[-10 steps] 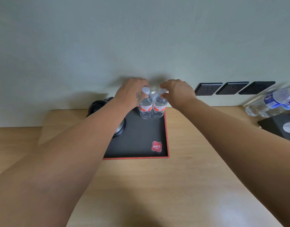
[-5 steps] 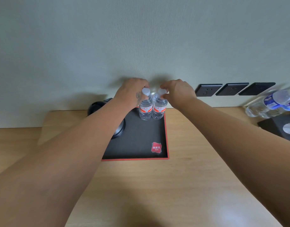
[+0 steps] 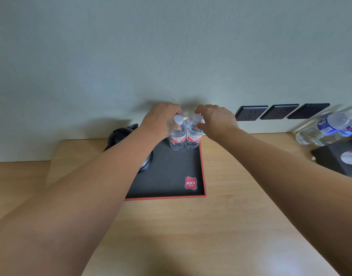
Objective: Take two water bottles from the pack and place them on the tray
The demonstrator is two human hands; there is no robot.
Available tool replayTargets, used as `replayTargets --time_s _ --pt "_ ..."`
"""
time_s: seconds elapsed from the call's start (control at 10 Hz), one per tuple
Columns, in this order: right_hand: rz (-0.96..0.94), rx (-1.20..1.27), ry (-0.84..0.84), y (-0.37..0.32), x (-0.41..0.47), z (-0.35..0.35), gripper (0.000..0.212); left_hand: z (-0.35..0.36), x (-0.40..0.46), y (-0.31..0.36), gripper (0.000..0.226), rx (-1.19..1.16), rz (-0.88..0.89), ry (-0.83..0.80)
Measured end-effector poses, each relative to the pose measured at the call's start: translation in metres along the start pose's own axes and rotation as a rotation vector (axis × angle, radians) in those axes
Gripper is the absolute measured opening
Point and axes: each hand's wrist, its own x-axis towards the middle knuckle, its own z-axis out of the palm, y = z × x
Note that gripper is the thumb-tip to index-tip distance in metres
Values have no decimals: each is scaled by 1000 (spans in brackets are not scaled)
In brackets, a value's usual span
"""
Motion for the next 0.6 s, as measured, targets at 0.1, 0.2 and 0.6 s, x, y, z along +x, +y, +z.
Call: replayTargets --time_s 0.1,0.2,0.6 --pt "-9 -22 21 -1 -5 3 47 2 -3 2 32 16 3 -7" --pt "-9 -30 47 -4 -15 4 48 1 -8 3 34 19 2 -12" --pt "10 72 166 0 -84 -26 73 -43 -60 21 60 -5 36 72"
